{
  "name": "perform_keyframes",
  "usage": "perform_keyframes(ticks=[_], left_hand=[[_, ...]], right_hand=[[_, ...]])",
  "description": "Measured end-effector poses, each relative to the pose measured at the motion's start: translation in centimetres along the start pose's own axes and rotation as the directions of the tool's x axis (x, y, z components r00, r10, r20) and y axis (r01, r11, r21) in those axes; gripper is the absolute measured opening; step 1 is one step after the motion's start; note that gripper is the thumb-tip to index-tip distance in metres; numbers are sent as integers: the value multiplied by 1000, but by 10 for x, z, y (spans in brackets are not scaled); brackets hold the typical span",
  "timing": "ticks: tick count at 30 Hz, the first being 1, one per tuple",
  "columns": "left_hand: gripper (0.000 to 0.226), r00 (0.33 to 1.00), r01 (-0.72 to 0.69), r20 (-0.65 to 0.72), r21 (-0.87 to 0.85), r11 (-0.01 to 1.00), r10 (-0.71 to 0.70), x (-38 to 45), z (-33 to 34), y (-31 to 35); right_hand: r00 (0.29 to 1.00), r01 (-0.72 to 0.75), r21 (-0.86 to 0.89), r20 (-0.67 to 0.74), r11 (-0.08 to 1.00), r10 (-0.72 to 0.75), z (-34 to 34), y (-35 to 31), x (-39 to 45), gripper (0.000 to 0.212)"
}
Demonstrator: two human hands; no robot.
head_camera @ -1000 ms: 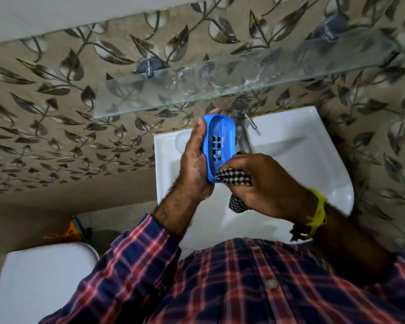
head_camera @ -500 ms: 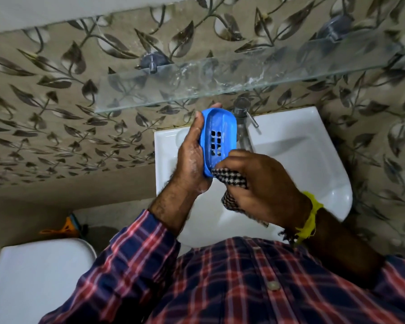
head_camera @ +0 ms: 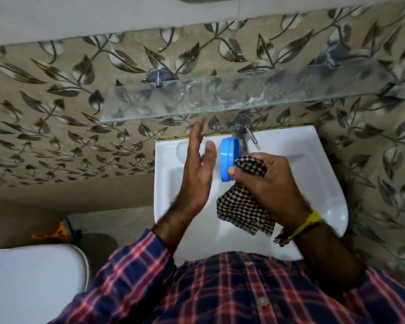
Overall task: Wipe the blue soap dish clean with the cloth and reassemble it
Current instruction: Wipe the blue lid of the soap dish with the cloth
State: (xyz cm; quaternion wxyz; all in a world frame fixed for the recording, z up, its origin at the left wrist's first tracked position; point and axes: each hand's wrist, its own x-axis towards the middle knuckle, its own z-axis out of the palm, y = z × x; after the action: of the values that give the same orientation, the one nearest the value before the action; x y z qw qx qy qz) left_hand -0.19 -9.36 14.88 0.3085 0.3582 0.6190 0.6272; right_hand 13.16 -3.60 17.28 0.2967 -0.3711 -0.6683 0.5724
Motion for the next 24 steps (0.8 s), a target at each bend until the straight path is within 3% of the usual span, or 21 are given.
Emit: perform_keyframes(ticks=[1,2,4,10,16,19,24], left_hand=[[71,979,-192,84,111,975,184,-7,1,-13],[71,949,-297,156,154,942,274,-11,3,-24],[68,930,-332,210,130,934,301,-9,6,-38],[65,977,-56,194,-180,982,92,1,14,-33],[71,978,5,204,-215,977,40,-2,14,-28],[74,990,-17,134,-225,974,48,10,13,-18],[60,995,6,100,-243,970,19,21,22,-13]], right_hand=[[996,-91,131,28,987,88,-2,-3,2,6],[988,-152,226,66,962,140,-3,-5,3,3],[972,-226,323,132,919,193,-2,-10,5,4],[933,-339,378,251,862,257,0,-12,3,16],[948,-274,284,243,919,207,0,-10,-2,6],[967,-177,215,220,960,129,4,-7,-2,9],[982,-106,164,170,981,77,1,-8,7,15]])
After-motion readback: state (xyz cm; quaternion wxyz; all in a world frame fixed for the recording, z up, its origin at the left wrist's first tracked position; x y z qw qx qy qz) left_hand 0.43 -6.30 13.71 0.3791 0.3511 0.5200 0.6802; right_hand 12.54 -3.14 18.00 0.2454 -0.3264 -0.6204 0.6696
